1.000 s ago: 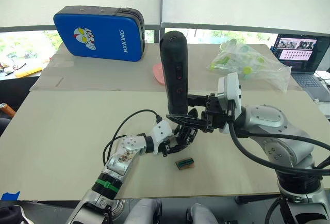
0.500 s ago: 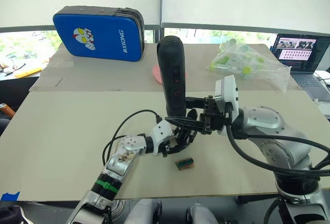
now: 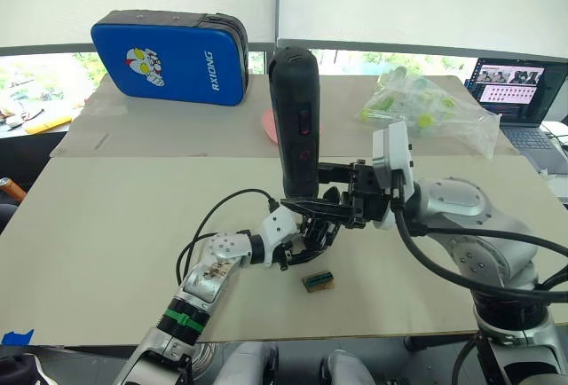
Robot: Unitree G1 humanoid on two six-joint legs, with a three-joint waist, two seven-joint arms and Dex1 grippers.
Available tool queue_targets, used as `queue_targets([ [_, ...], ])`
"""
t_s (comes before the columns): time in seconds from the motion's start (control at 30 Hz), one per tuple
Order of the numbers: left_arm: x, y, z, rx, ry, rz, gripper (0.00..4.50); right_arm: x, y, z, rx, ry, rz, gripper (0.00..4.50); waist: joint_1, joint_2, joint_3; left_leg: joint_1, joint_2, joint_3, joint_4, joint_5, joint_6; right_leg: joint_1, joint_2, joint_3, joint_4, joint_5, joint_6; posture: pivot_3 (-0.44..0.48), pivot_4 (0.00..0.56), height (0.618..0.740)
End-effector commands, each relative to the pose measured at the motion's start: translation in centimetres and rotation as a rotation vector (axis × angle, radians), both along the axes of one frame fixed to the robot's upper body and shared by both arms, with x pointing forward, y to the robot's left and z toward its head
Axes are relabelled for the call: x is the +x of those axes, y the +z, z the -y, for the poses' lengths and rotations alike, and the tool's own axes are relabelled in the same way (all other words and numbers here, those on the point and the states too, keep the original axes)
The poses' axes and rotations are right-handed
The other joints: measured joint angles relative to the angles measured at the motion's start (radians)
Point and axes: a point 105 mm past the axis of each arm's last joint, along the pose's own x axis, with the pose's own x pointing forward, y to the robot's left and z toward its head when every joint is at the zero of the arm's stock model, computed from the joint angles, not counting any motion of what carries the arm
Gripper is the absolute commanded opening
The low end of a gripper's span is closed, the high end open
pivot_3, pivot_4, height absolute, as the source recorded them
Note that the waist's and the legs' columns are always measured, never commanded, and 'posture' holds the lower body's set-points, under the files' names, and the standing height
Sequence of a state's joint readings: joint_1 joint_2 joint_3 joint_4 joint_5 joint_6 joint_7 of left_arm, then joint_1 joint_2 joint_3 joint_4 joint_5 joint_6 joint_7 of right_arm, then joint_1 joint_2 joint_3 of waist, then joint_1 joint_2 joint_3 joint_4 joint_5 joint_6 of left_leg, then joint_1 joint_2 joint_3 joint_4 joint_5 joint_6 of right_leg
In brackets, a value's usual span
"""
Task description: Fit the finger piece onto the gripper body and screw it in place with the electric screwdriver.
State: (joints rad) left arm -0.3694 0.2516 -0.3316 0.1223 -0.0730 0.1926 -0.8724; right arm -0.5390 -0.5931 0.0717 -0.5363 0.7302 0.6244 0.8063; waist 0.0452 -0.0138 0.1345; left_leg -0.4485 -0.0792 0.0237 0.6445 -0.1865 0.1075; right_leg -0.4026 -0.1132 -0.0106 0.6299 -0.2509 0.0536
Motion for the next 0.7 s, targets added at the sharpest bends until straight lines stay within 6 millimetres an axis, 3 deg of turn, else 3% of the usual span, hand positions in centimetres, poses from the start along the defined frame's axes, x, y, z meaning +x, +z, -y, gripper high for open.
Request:
queue_targets([
  [0.03,-1.39,-2.27,0.41,0.046,-0.037,-0.091,2.29,-0.7,1.72,0.19,0.028,0.019,0.065,1.9,0.0,0.0,0.0,0.0,0.0,0.0,0.0,0.0,0.0,0.0,0.0,0.0,0.0,0.0,0.0,0.0,0.15,0.74],
  [0.7,-1.44,-2.4,0.33,0.05,-0.035,-0.099,2.29,-0.19,1.68,-0.45,-0.011,0.022,0.06,1.9,0.0,0.0,0.0,0.0,0.0,0.0,0.0,0.0,0.0,0.0,0.0,0.0,0.0,0.0,0.0,0.0,0.15,0.74],
])
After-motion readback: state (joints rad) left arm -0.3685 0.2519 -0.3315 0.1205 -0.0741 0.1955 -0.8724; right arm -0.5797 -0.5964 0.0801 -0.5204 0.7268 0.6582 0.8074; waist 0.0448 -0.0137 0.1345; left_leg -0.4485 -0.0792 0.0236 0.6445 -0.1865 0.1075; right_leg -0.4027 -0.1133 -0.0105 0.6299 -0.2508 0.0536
